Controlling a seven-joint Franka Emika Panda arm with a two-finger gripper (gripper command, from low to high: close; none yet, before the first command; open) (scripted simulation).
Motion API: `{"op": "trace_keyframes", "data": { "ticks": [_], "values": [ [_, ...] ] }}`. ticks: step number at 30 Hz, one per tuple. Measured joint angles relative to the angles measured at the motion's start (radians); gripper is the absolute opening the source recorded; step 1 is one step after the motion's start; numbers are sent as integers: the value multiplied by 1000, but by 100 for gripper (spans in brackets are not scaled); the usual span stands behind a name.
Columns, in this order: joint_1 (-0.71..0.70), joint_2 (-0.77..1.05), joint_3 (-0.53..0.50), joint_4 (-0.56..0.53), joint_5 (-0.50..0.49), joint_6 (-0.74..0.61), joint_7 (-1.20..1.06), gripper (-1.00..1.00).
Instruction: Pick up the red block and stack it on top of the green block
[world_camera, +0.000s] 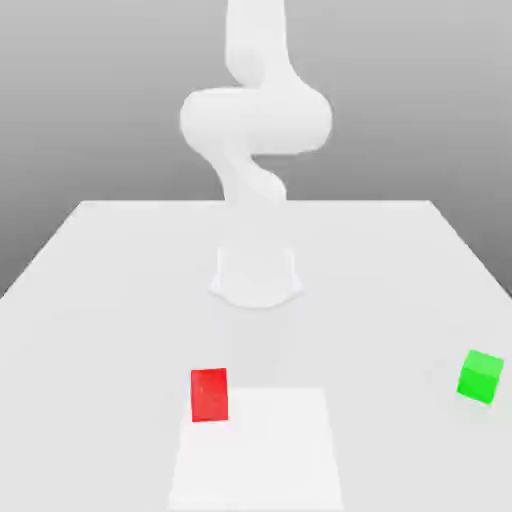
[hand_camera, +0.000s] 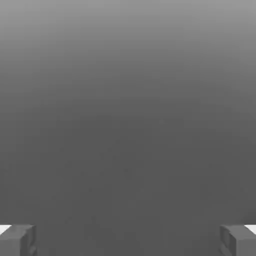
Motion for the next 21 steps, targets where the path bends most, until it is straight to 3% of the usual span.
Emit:
{"op": "trace_keyframes", "data": {
  "ticks": [21],
  "values": [
    [-322, 536, 199, -439, 46, 382, 921, 0]
  ]
}}
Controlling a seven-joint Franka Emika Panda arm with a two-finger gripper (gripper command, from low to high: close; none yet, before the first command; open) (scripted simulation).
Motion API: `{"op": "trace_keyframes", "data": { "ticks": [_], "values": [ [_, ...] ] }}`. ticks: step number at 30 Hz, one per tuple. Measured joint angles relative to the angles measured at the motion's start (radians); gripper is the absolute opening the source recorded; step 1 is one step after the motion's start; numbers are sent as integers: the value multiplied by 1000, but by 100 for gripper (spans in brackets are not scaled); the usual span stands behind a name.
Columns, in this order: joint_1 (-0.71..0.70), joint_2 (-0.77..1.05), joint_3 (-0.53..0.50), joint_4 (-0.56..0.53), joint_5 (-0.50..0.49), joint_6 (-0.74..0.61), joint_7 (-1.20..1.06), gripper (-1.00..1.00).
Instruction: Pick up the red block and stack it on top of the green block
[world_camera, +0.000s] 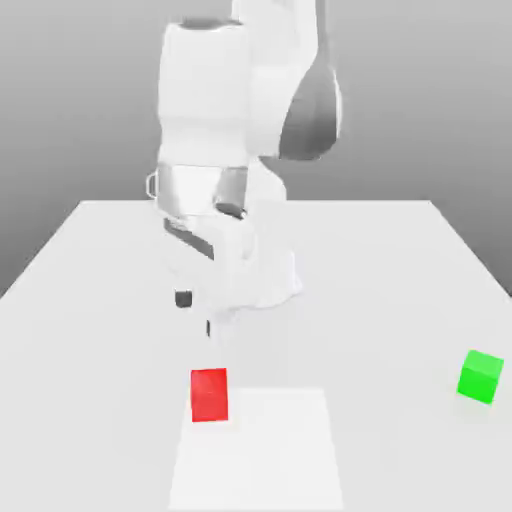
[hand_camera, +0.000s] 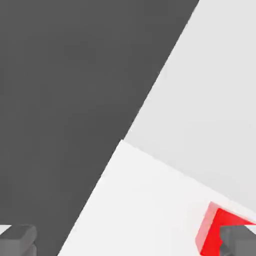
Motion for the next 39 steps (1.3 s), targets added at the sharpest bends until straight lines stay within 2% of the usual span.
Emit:
{"op": "trace_keyframes", "data": {
  "ticks": [5, 8, 11, 12, 19, 23, 26, 39],
  "values": [
    [-41, 134, 8, -87, -14, 98, 207, 0],
    [-49, 239, -11, -81, -93, 185, 281, 0],
    [12, 347, -94, -66, -190, 275, 353, 0],
    [41, 383, -128, -61, -212, 306, 369, -100],
    [50, 392, -138, -60, -217, 316, 373, -100],
    [22, 272, -81, -78, -109, 215, 296, -100],
    [41, 166, -79, -94, -44, 125, 249, -100],
    [437, 183, 79, 48, -66, -8, -293, -100]
  ]
}}
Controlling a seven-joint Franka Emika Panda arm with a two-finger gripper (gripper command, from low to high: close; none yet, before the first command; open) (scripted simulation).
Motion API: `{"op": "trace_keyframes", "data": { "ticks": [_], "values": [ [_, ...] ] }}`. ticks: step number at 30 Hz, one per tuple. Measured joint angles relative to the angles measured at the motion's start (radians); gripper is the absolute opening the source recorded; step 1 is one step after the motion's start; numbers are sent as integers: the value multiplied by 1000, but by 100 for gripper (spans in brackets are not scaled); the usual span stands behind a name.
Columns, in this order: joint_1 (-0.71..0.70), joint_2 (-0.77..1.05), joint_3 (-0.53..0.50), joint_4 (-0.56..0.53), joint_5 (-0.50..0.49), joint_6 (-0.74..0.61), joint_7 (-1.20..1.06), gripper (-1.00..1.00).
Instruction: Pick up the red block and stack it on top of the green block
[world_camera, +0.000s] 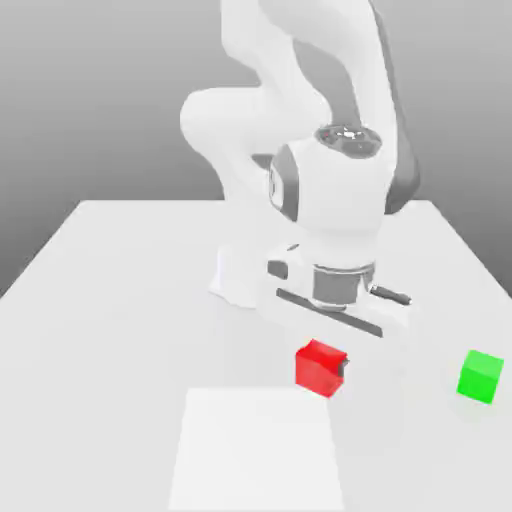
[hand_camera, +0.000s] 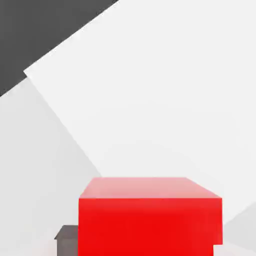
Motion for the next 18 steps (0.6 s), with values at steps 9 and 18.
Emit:
{"op": "trace_keyframes", "data": {
  "ticks": [9, 18],
  "values": [
    [246, 37, 148, 112, -15, -74, -414, -100],
    [337, 207, 113, 158, -198, 36, -405, -100]
  ]
}}
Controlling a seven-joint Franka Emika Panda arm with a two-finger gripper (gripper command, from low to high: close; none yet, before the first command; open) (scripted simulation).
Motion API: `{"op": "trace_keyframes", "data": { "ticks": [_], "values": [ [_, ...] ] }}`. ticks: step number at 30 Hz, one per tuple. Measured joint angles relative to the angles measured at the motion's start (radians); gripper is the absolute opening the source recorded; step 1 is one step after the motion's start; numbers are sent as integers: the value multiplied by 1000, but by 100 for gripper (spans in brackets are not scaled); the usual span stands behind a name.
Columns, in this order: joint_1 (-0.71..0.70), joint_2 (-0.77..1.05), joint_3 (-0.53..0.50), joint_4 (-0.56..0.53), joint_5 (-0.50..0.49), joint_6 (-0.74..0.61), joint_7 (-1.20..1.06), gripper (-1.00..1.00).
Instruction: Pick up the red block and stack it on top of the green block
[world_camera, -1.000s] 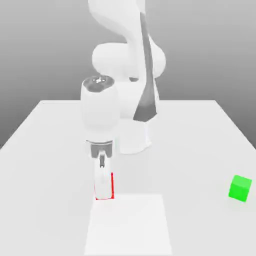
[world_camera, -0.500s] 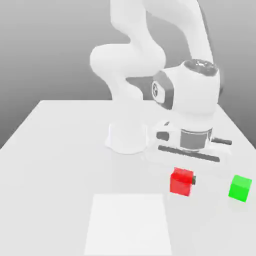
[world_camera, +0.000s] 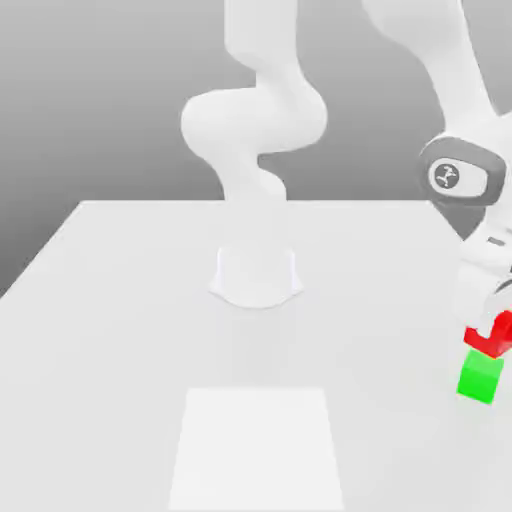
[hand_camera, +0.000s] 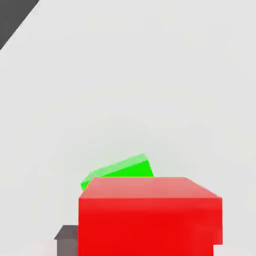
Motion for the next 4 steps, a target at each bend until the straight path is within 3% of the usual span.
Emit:
{"op": "trace_keyframes", "data": {
  "ticks": [1, 2, 4],
  "values": [
    [13, 27, -19, 1, -31, 22, 22, -100],
    [23, 44, -32, 2, -50, 36, 36, 100],
    [23, 44, -32, 2, -50, 36, 36, 100]
  ]
}}
